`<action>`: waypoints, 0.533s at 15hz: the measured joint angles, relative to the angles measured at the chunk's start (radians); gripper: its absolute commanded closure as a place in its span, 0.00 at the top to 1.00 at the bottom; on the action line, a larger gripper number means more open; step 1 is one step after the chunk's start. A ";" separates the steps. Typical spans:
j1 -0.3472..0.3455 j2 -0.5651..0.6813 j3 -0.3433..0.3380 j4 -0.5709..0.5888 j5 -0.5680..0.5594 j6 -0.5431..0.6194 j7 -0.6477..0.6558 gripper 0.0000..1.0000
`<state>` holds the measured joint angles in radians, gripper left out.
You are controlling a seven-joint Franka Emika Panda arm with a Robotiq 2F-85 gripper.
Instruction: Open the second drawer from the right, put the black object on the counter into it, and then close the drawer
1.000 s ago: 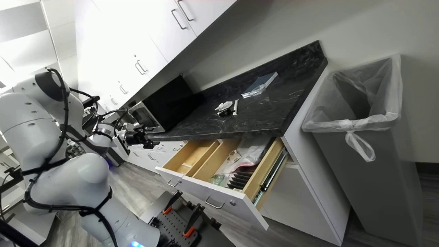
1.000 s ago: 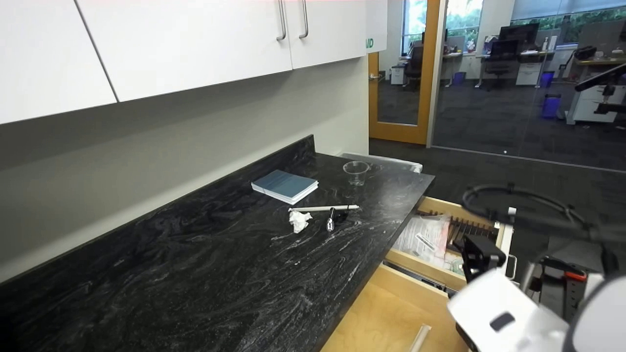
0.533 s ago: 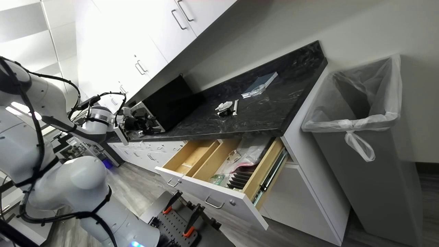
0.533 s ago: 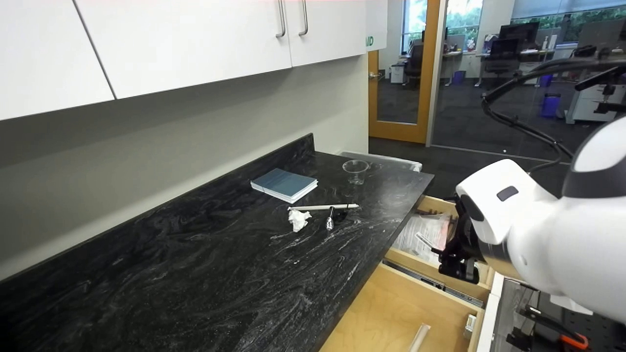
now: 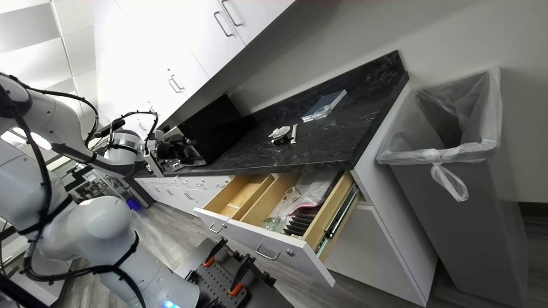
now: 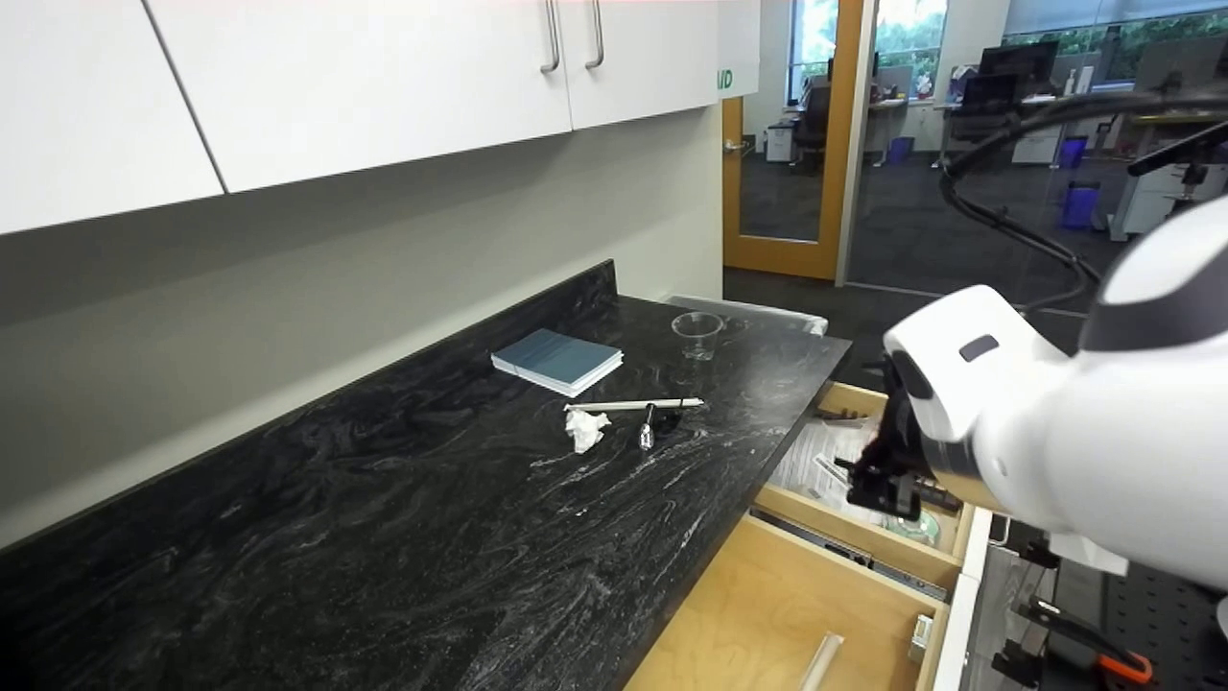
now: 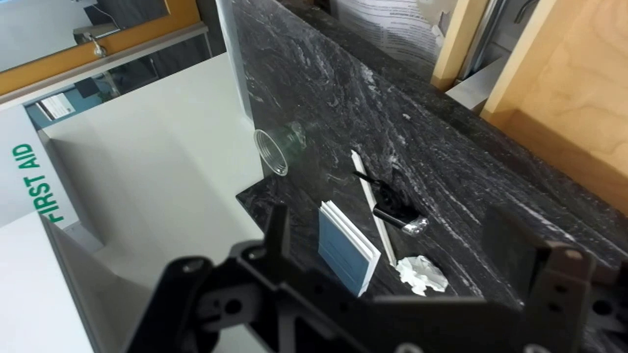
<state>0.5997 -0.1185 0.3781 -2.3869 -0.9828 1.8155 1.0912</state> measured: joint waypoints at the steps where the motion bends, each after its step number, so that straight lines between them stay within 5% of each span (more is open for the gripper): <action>1: -0.028 0.000 -0.009 0.013 -0.016 0.002 -0.035 1.00; 8: -0.232 0.000 -0.101 0.143 -0.055 0.146 -0.454 1.00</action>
<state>0.3677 -0.1187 0.2768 -2.2435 -1.0376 1.9617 0.6370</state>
